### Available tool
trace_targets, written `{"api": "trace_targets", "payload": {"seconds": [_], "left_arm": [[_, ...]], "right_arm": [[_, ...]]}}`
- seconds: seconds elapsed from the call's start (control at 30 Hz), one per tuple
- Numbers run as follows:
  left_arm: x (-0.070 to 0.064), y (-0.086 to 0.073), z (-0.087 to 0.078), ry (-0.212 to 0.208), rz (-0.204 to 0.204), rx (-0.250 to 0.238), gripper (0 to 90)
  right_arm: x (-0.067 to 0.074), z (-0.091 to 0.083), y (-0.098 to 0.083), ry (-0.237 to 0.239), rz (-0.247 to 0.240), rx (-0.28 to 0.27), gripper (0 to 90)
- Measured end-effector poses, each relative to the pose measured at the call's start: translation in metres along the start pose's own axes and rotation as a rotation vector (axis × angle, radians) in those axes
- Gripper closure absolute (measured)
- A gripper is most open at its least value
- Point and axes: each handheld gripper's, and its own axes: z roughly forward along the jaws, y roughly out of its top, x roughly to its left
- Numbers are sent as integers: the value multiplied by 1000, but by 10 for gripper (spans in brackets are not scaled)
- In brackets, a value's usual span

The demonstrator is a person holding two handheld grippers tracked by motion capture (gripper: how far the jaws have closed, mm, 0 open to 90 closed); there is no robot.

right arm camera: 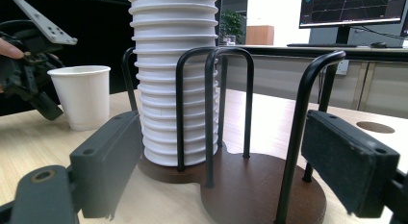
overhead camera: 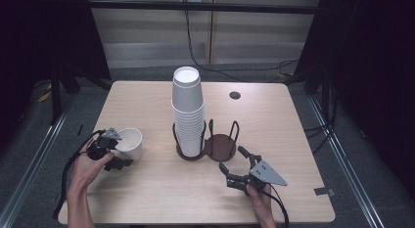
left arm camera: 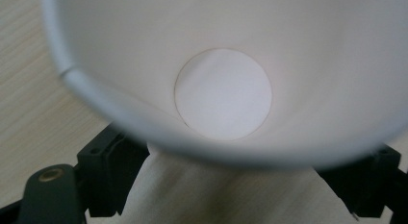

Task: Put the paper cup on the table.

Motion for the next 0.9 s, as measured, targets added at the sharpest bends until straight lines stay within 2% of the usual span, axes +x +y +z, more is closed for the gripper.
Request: {"api": "trace_targets", "payload": {"seconds": [0.03, 0.07, 0.1, 0.13, 0.27, 0.33, 0.37, 0.43, 0.5, 0.63, 0.7, 0.77, 0.83, 0.9], "left_arm": [[1, -4, -4, -7, -14, -31, 158], [2, -8, -7, -27, -48, -58, 159], [1, -11, -11, -13, -63, -81, 159], [-1, -14, -13, 1, -65, -98, 156], [-11, -21, -20, 8, -78, -167, 157], [-17, -22, -23, 32, -81, -192, 158], [-20, -23, -24, 26, -78, -206, 159], [-28, -25, -25, 25, -84, -263, 160], [-33, -29, -26, 33, -112, -292, 163], [-47, -35, -31, 66, -115, -370, 161], [-55, -37, -33, 61, -127, -430, 161], [-60, -37, -34, 59, -126, -467, 169], [-65, -37, -36, 94, -128, -478, 181], [-71, -37, -39, 130, -136, -510, 181]], "right_arm": [[0, 0, 0, 0, 0, 0, 135], [0, 0, 0, 0, 0, 0, 135], [0, 0, 0, 1, -1, 0, 135], [0, 0, 0, 0, -1, 0, 135], [0, 0, 0, 0, 0, 0, 135], [0, 0, 0, -1, 0, 1, 135], [0, 0, 0, 0, 0, 0, 135], [0, 0, 0, 1, 0, 0, 134], [0, 0, 0, 0, 1, 1, 133], [0, 0, 0, 4, 3, 0, 132], [0, 0, 0, 5, 2, 0, 132], [0, 0, 0, 5, 3, 1, 132], [0, 0, 0, 4, 3, 0, 132], [0, 0, 0, 5, 3, 0, 133]]}}
